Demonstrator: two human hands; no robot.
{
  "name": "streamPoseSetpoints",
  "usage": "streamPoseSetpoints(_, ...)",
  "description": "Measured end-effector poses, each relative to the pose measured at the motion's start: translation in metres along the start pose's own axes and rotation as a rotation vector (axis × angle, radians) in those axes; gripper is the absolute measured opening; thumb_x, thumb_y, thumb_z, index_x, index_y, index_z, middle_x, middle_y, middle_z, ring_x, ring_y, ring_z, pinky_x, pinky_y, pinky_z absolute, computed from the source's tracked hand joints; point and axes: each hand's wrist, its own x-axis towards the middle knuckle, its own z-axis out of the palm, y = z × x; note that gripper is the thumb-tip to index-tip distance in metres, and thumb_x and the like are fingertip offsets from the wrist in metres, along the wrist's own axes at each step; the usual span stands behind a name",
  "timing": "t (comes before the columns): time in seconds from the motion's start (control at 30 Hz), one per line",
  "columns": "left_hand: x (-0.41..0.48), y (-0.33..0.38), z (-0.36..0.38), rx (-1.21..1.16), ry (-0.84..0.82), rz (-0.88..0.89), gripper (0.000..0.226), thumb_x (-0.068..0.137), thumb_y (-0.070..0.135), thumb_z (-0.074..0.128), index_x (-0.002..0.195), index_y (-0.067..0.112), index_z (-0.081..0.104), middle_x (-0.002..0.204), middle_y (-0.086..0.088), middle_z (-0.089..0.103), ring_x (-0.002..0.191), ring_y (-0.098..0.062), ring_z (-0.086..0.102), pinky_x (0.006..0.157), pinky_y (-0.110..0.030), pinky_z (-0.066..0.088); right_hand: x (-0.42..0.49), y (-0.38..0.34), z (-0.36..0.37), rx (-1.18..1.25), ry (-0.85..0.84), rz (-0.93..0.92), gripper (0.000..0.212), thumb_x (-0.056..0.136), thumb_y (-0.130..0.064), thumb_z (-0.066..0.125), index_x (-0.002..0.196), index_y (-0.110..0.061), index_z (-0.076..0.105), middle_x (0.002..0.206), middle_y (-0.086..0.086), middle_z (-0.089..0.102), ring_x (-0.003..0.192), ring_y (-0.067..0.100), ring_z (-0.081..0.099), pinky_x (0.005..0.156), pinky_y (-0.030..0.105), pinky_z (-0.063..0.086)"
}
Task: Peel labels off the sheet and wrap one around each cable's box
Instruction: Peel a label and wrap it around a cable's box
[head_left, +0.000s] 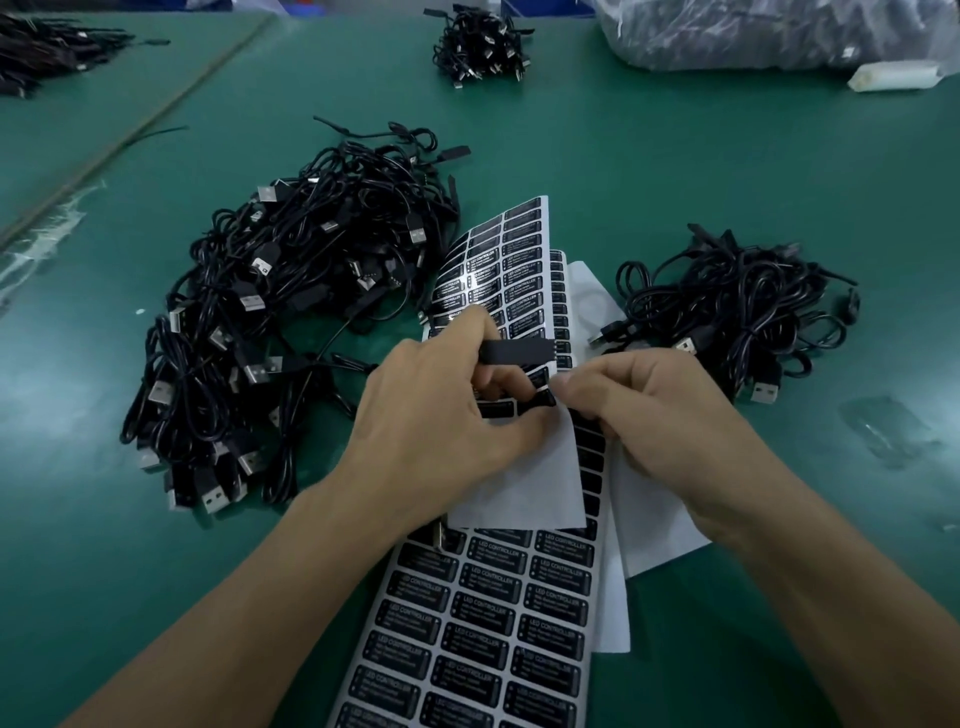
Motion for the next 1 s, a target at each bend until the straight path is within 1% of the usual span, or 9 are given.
streamPoseSetpoints(0.17,-0.0007,0.0003,0.0005,-0.004,0.017,0.015,0.035,0.068,0.047,0.077,0.08,0.026,0.052,0.081,0.028,0.069,0.064,0.001,0.061,0.059,-0.033,0.052,0.0017,0.0007,-0.0016,0.02,-0.017,0.026,0.02,0.092,-0.013,0.067,0.074,-0.013,0.075,0.038,-0.018,0.049,0.033,-0.006,0.045,0.035,0.004,0.029)
streamPoseSetpoints(0.33,-0.0016,0.001,0.001,-0.011,0.031,0.052,0.035,0.069,0.046,0.078,0.078,0.026,0.051,0.079,0.021,0.071,0.064,-0.011,0.063,0.057,-0.04,0.054,0.0012,0.0007,-0.0017,0.091,-0.029,0.07,0.02,0.092,-0.018,0.069,0.073,-0.014,0.075,0.042,-0.014,0.055,0.032,-0.005,0.046,0.035,0.006,0.031)
streamPoseSetpoints(0.43,-0.0019,0.001,0.001,-0.001,0.042,0.056,0.035,0.069,0.047,0.078,0.078,0.023,0.053,0.077,0.025,0.068,0.059,-0.012,0.06,0.053,-0.036,0.051,0.0009,0.0007,-0.0013,0.084,-0.047,0.095,0.022,0.092,-0.022,0.069,0.073,-0.014,0.076,0.052,-0.01,0.064,0.038,-0.005,0.051,0.039,0.005,0.033)
streamPoseSetpoints(0.5,-0.0017,0.0003,0.0007,0.009,0.039,0.049,0.034,0.069,0.045,0.078,0.079,0.023,0.054,0.073,0.03,0.064,0.06,-0.006,0.058,0.053,-0.029,0.046,0.0015,0.0011,-0.0007,0.061,-0.054,0.104,0.02,0.092,-0.023,0.069,0.076,-0.015,0.078,0.06,-0.007,0.068,0.045,-0.004,0.055,0.044,0.008,0.038)
streamPoseSetpoints(0.57,-0.0019,-0.0006,0.0008,0.019,0.028,0.047,0.034,0.072,0.042,0.082,0.079,0.023,0.054,0.071,0.032,0.062,0.061,0.001,0.058,0.055,-0.025,0.043,0.0021,0.0014,0.0,0.046,-0.059,0.101,0.019,0.092,-0.023,0.069,0.077,-0.017,0.079,0.069,-0.003,0.074,0.059,0.004,0.064,0.06,0.018,0.048)
streamPoseSetpoints(0.63,-0.0019,-0.0005,0.0015,0.03,0.023,0.045,0.034,0.074,0.037,0.085,0.079,0.022,0.055,0.076,0.029,0.065,0.063,0.001,0.06,0.055,-0.026,0.045,0.0021,0.0006,0.0007,0.044,-0.065,0.089,0.02,0.093,-0.022,0.068,0.077,-0.017,0.079,0.076,0.002,0.077,0.071,0.012,0.07,0.073,0.027,0.053)
streamPoseSetpoints(0.77,-0.0011,0.0025,0.0025,0.04,0.03,0.029,0.034,0.073,0.04,0.082,0.08,0.02,0.055,0.077,0.023,0.069,0.065,-0.004,0.063,0.06,-0.037,0.056,0.0012,-0.0007,0.003,0.03,-0.05,0.077,0.02,0.094,-0.022,0.068,0.077,-0.018,0.079,0.076,-0.001,0.077,0.072,0.008,0.07,0.07,0.023,0.051)
streamPoseSetpoints(0.87,-0.0004,0.0021,0.0029,0.047,0.022,0.02,0.033,0.076,0.031,0.084,0.079,0.021,0.053,0.073,0.018,0.072,0.067,-0.004,0.066,0.064,-0.042,0.057,0.0028,-0.0003,0.0046,0.026,-0.031,0.077,0.019,0.094,-0.021,0.068,0.078,-0.017,0.079,0.078,-0.001,0.077,0.079,0.012,0.071,0.077,0.027,0.054)
streamPoseSetpoints(1.0,-0.0011,0.0023,0.0027,0.055,0.025,0.022,0.033,0.077,0.028,0.083,0.076,0.023,0.05,0.073,0.018,0.072,0.067,-0.004,0.066,0.064,-0.042,0.057,0.003,0.0009,0.0055,0.027,-0.019,0.068,0.019,0.094,-0.02,0.067,0.079,-0.017,0.079,0.077,-0.004,0.077,0.084,0.014,0.07,0.084,0.031,0.055)
